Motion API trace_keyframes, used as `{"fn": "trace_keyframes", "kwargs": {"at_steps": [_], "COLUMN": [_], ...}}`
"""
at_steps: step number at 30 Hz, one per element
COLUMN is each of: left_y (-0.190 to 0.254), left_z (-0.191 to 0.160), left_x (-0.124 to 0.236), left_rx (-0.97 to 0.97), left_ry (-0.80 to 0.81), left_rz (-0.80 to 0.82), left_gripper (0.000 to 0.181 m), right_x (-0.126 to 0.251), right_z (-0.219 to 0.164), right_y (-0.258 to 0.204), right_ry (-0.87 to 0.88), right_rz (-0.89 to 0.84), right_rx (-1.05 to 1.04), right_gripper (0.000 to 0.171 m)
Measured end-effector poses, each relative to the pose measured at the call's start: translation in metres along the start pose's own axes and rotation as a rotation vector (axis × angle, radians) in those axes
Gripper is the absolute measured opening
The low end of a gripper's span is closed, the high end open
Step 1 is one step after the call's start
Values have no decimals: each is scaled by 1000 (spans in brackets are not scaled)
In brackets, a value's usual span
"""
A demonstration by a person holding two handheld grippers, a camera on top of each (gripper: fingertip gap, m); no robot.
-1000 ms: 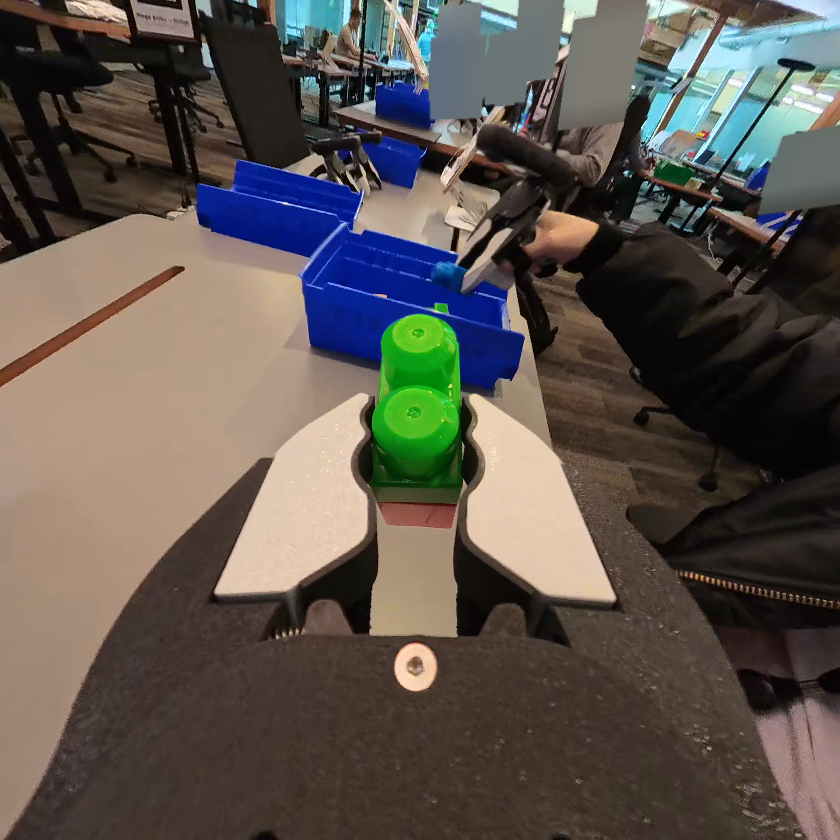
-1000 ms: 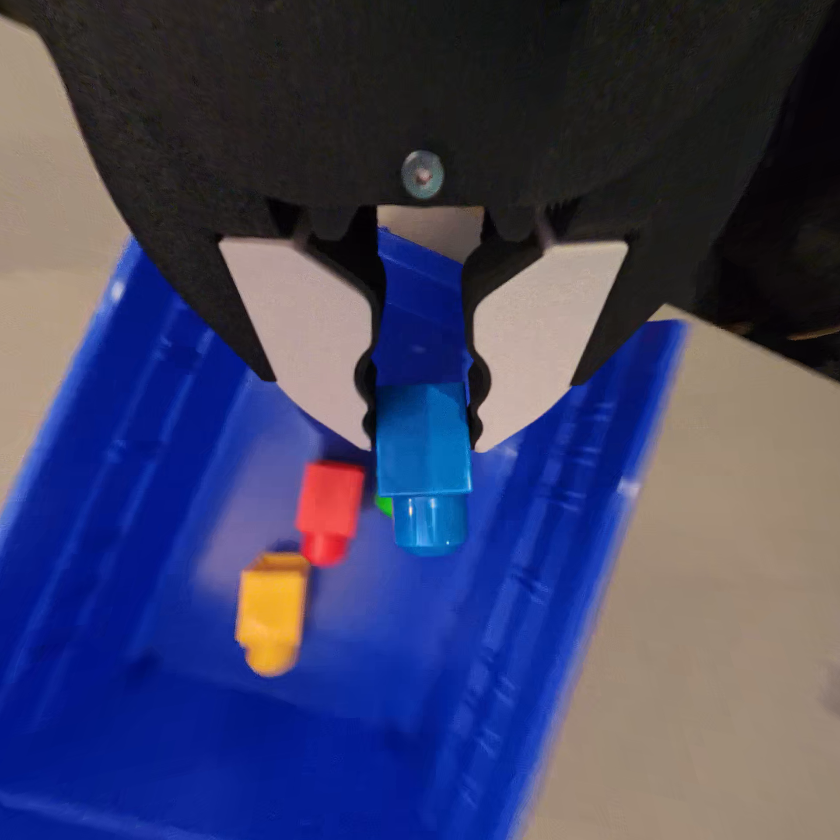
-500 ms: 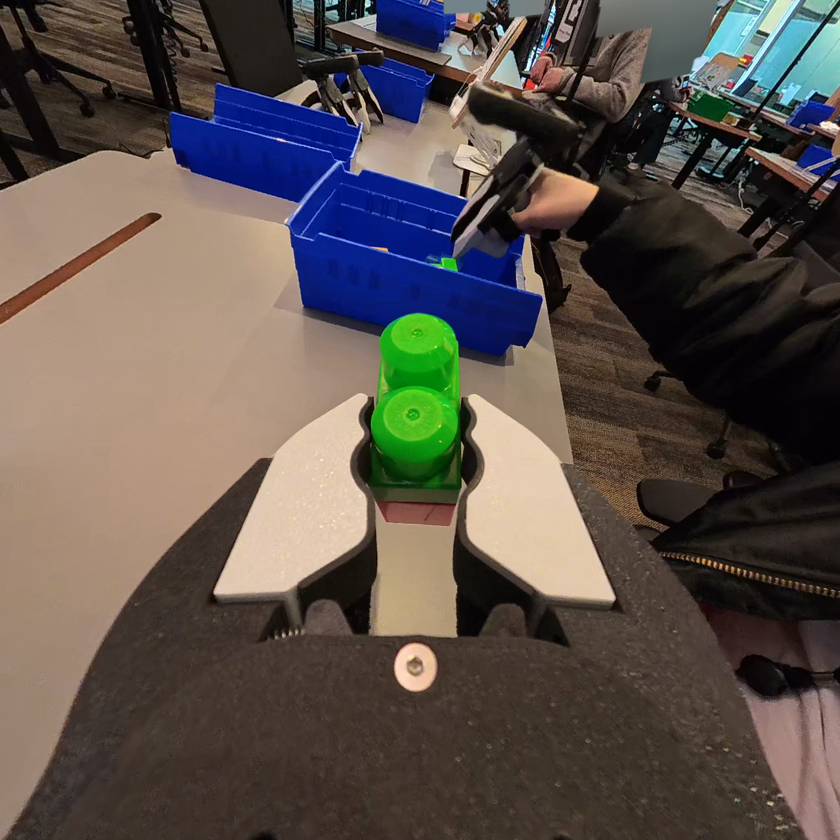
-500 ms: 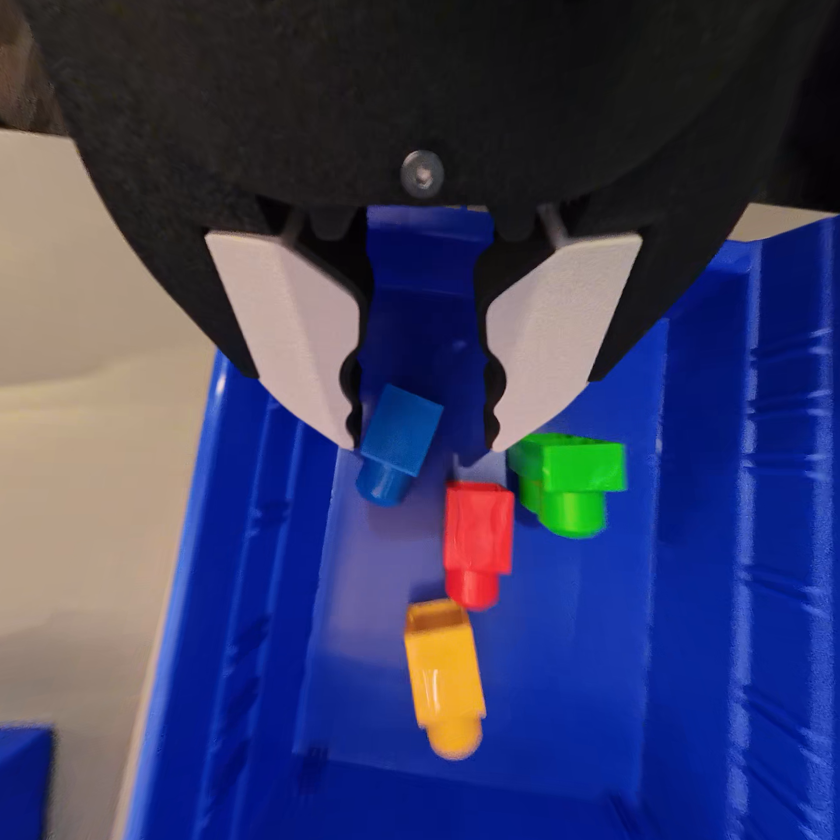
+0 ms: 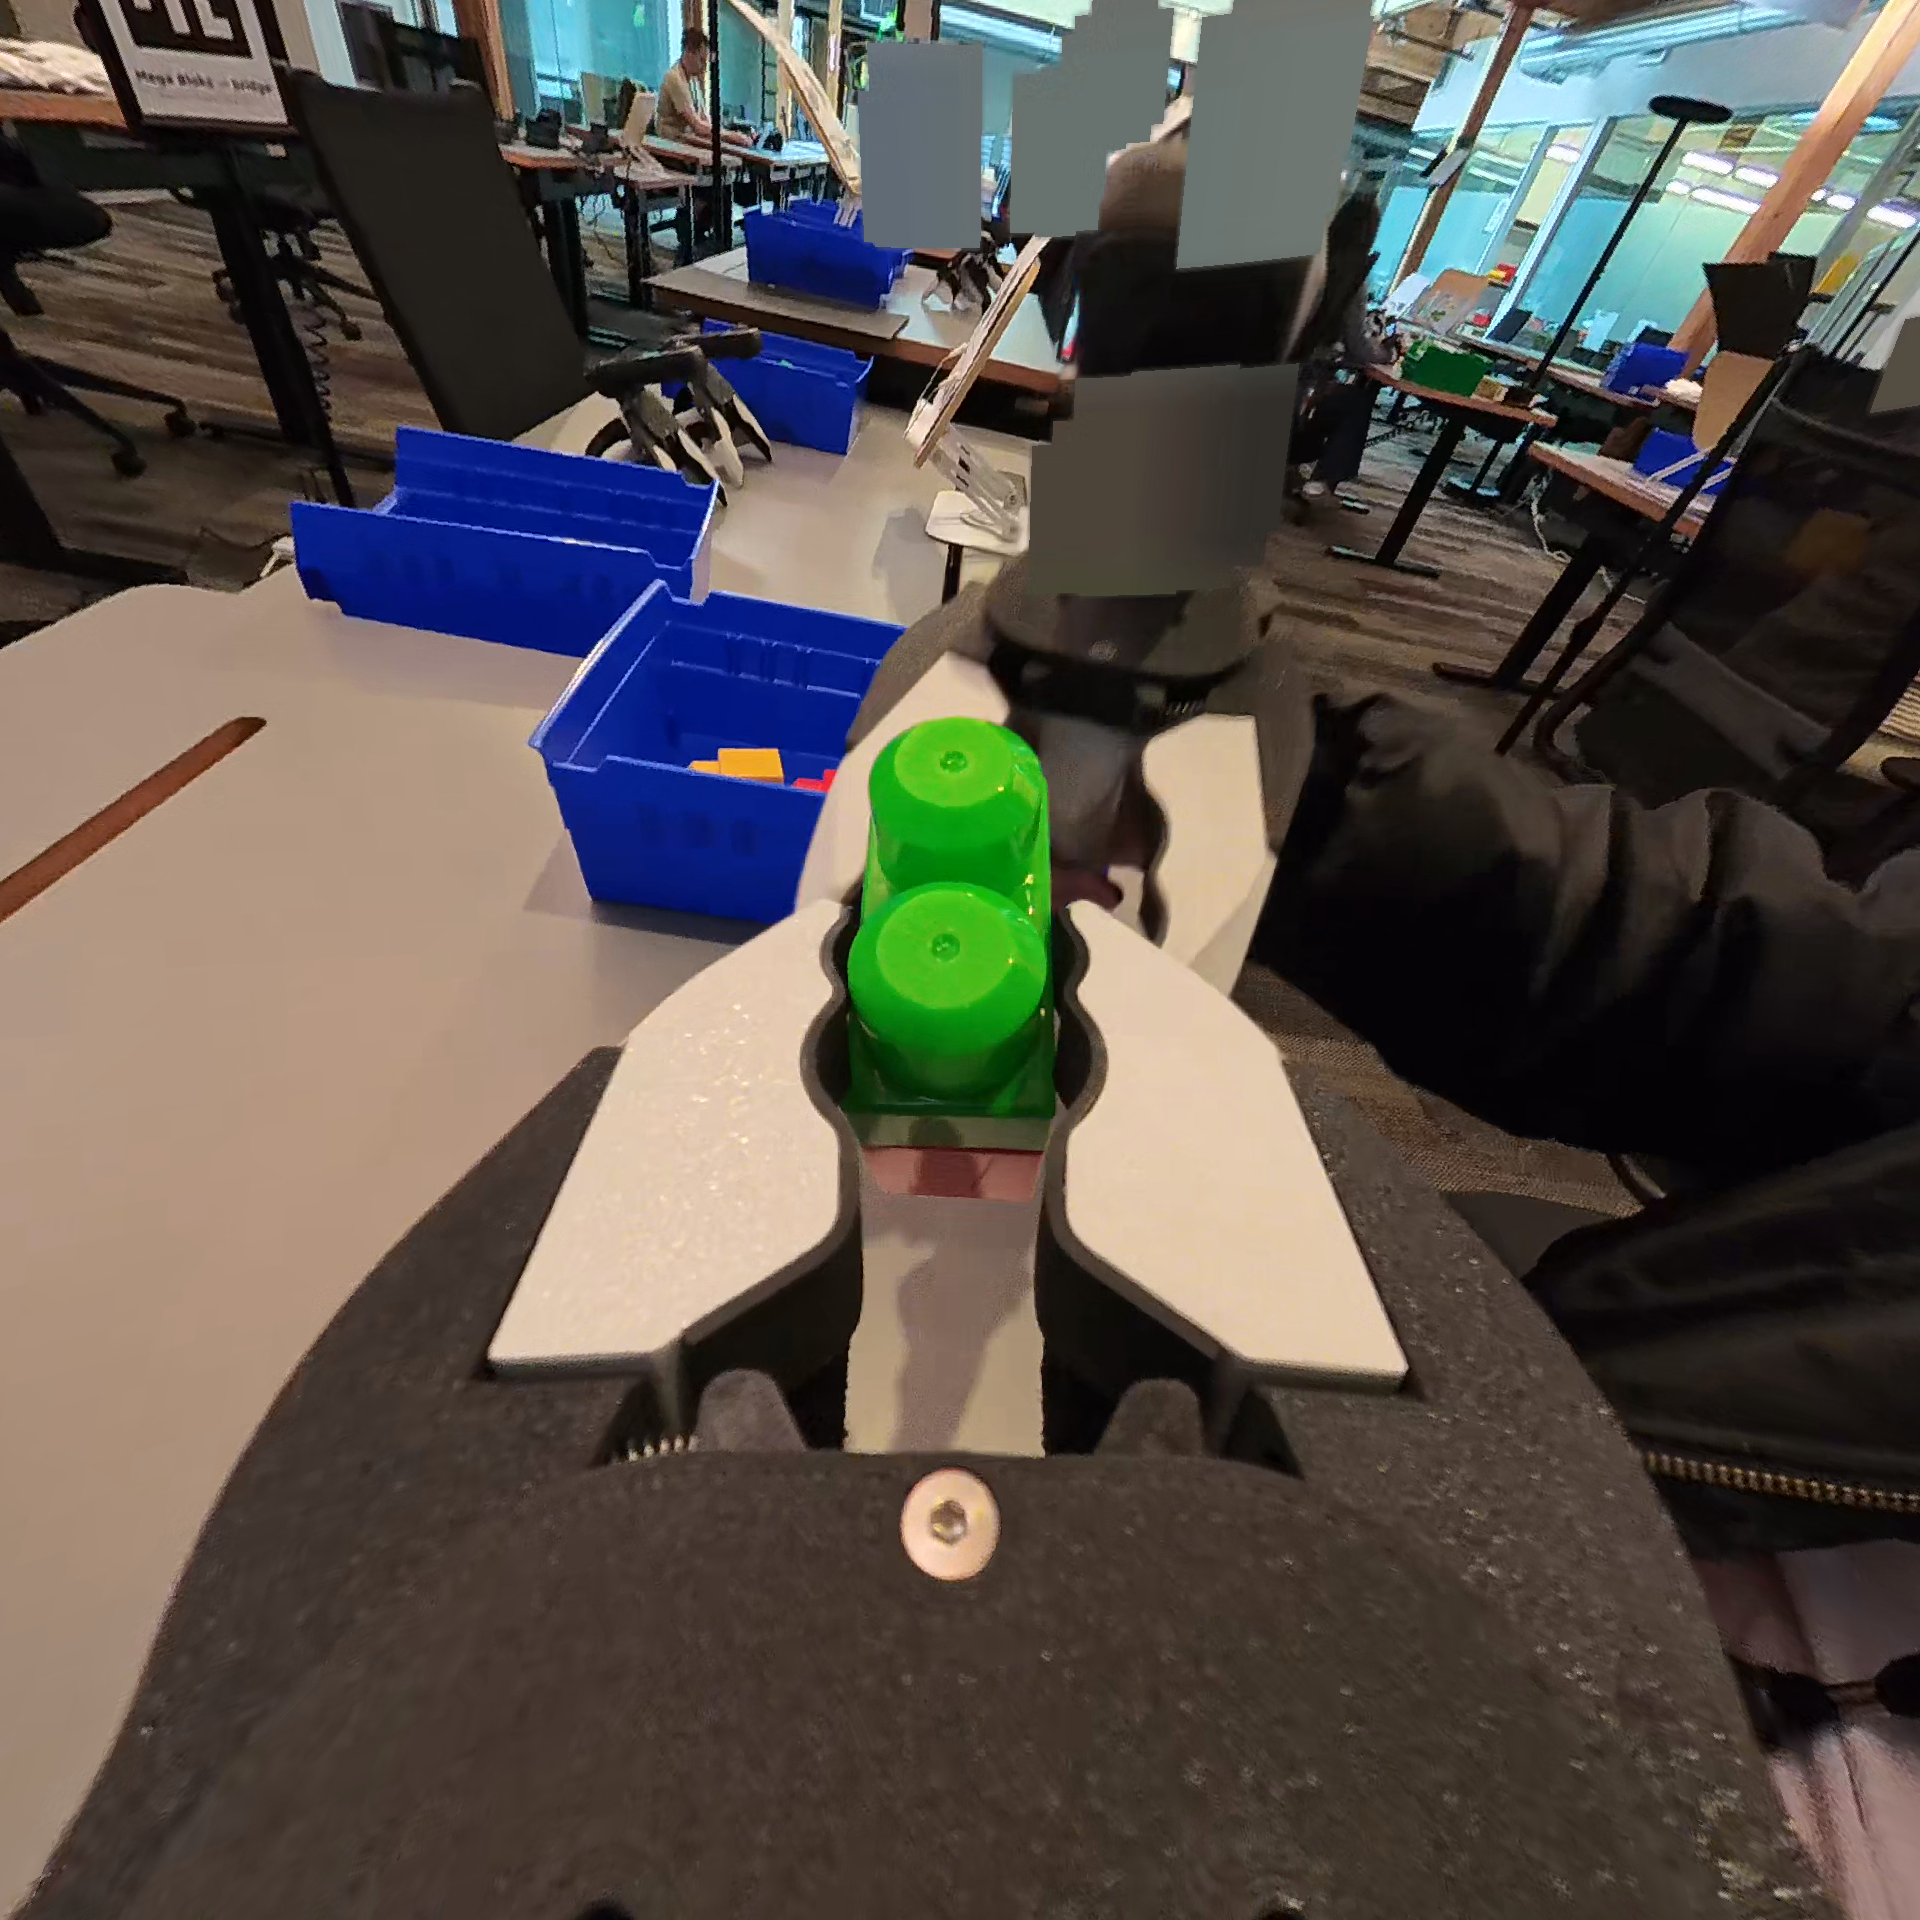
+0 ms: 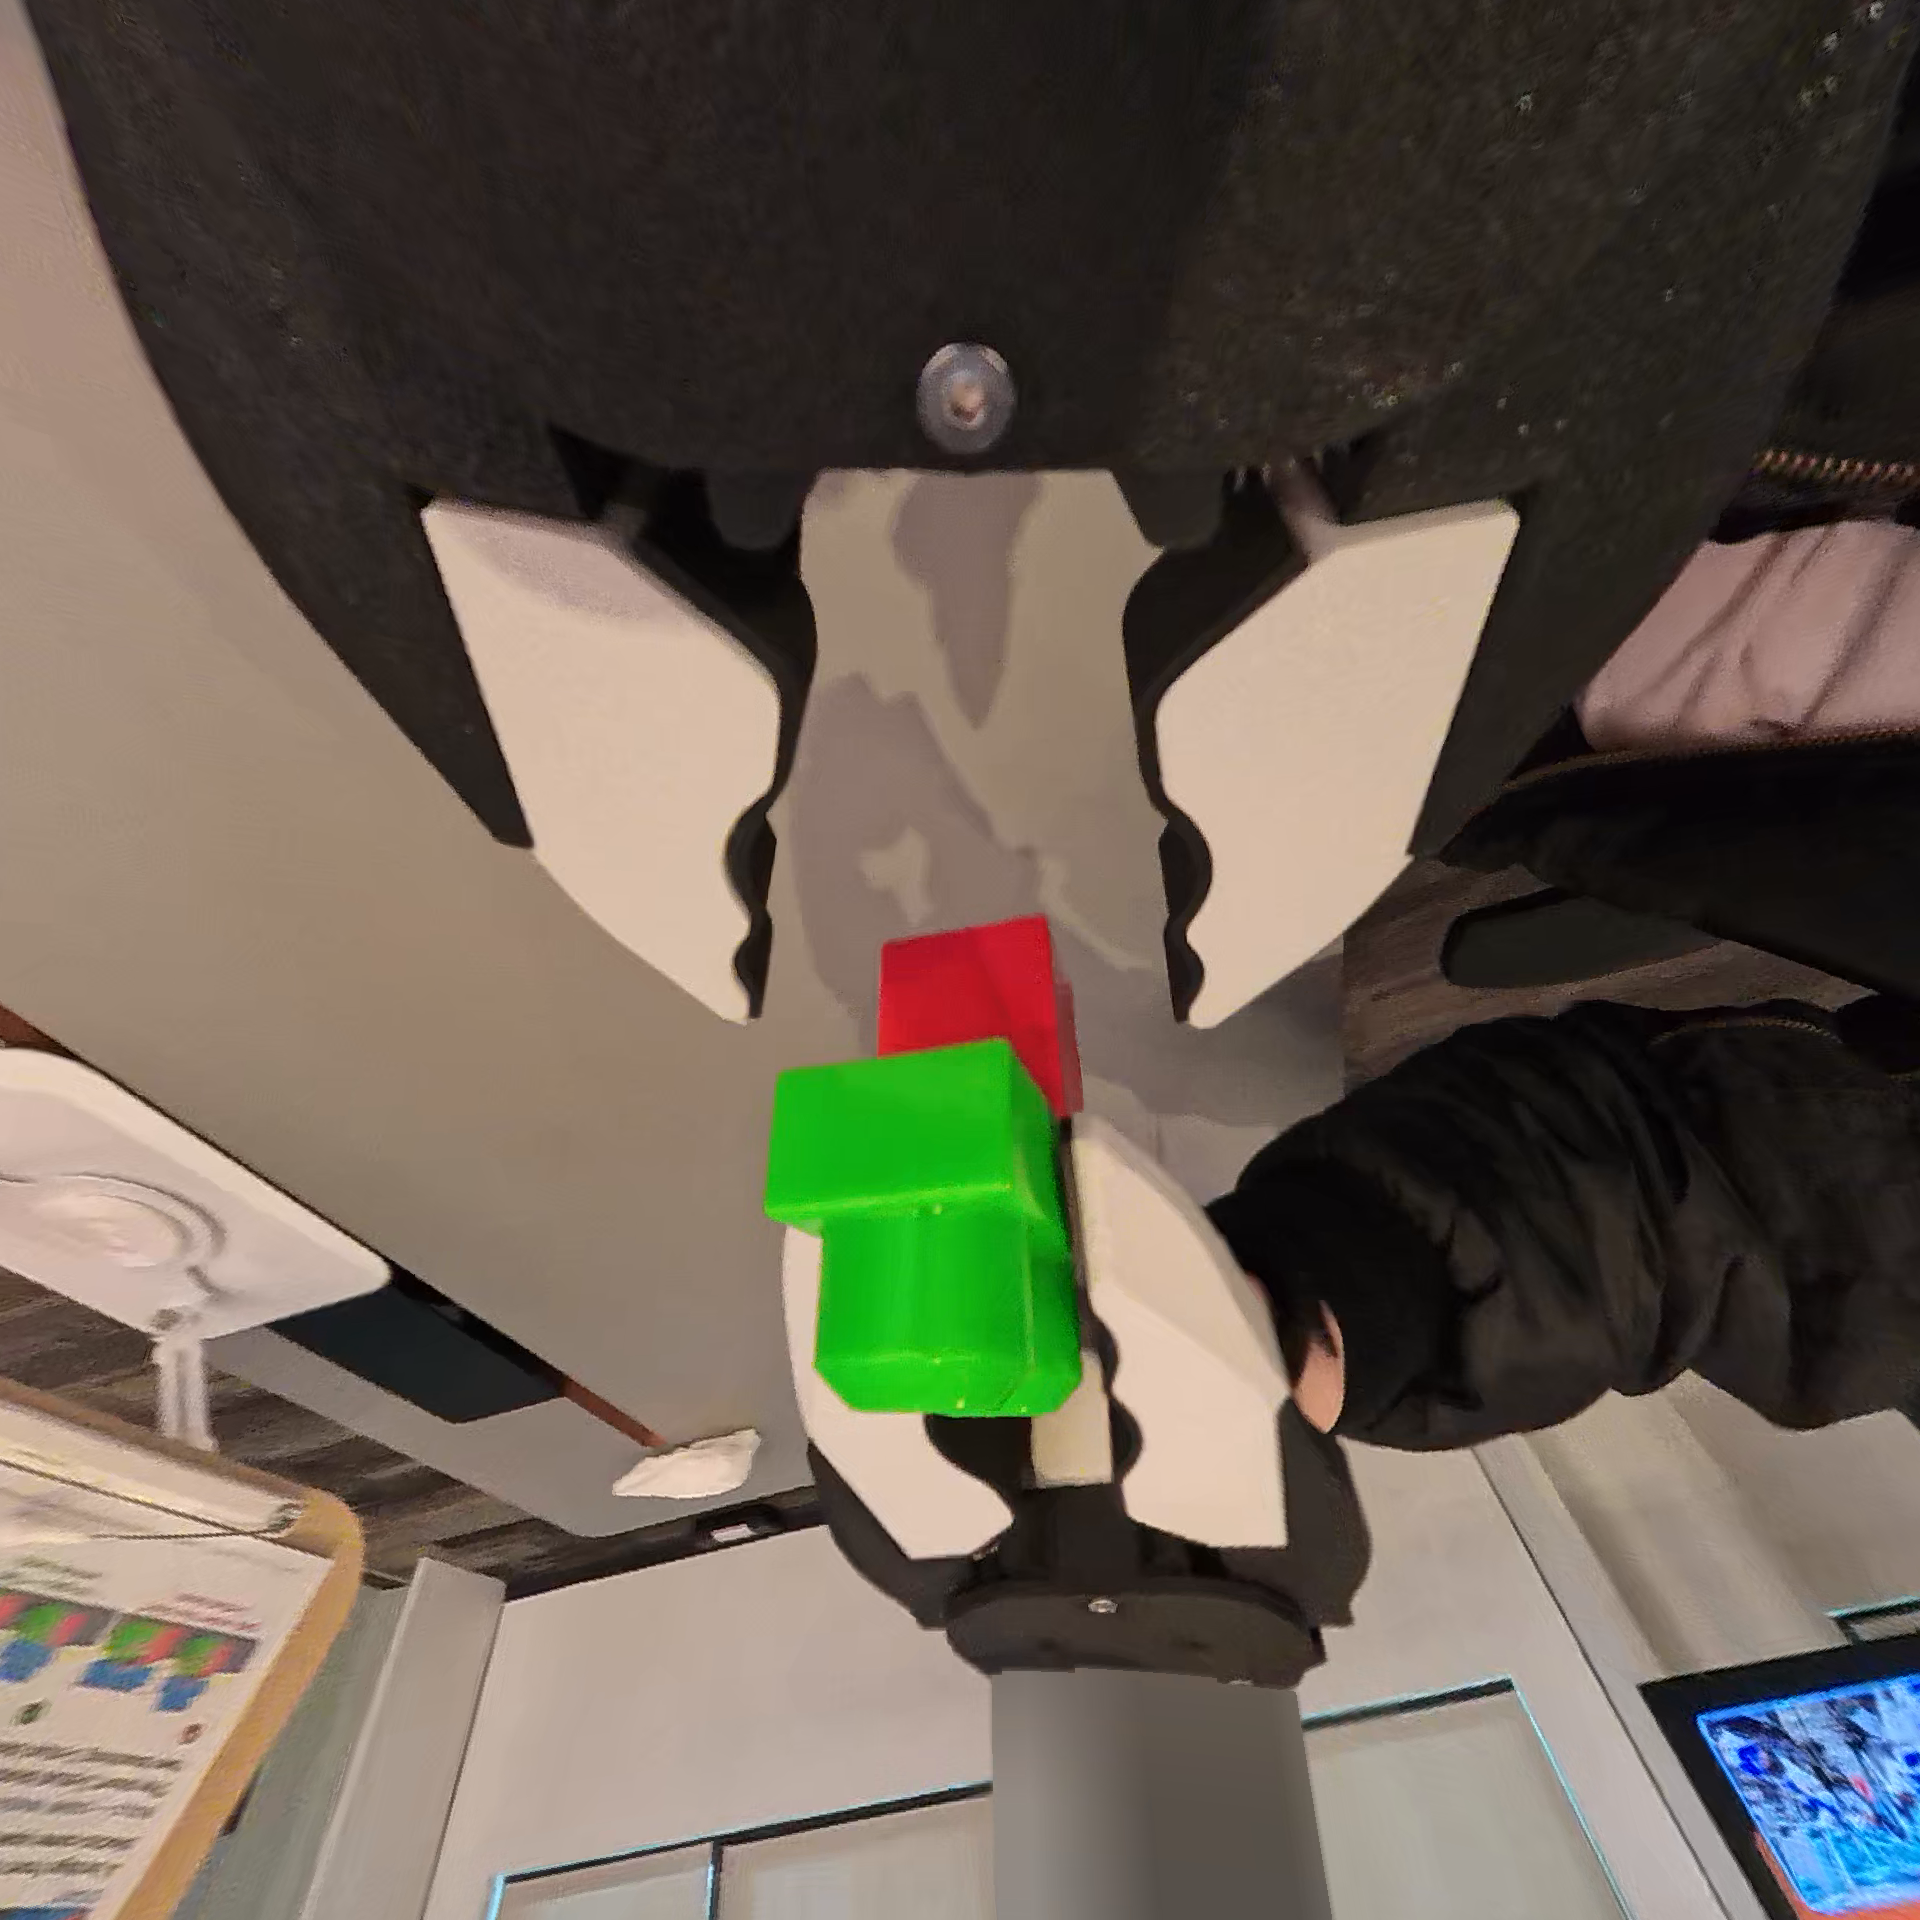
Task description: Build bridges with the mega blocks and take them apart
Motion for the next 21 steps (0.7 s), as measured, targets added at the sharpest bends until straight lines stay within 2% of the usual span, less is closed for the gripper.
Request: {"fn": "trace_keyframes", "kwargs": {"at_steps": [1,2,3,6,12,14,15,16,19,21], "left_y": [2,4,6,5,0,-5,-8,-13,-20,-23], "left_z": [2,3,3,2,-2,23,38,44,31,18], "left_x": [0,0,0,2,4,29,50,64,75,78], "left_rx": [3,6,9,11,79,178,228,212,109,102], "left_ry": [9,15,14,11,67,303,414,422,230,150], "left_rz": [-10,-27,-37,-36,-58,-107,-156,-129,-7,22], "left_gripper": [36,36,36,35,36,36,36,36,36,36], "right_x": [-9,-15,-20,-25,-26,-29,-31,-30,-8,30], "right_z": [1,2,3,3,-2,-27,-38,-45,-46,-31], "right_y": [-1,-2,-4,-6,-4,1,-1,-4,-4,2], "right_ry": [8,18,32,49,5,-147,-163,-149,-128,-90], "right_rz": [19,43,78,127,115,60,70,93,9,-96], "right_rx": [-13,-27,-33,-45,-58,-20,-37,-70,-59,-53], "right_gripper": [71,61,38,37,36,37,36,36,37,37]}}
Point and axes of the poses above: each gripper's, where its closed fingertips meet, x back along the fingers, z out of its top, y = z × x across the jaws, the point moved 5 cm from there along x, back along the fingers, and after that the axes turned 2 degrees about -x, right-handed, at the moved point
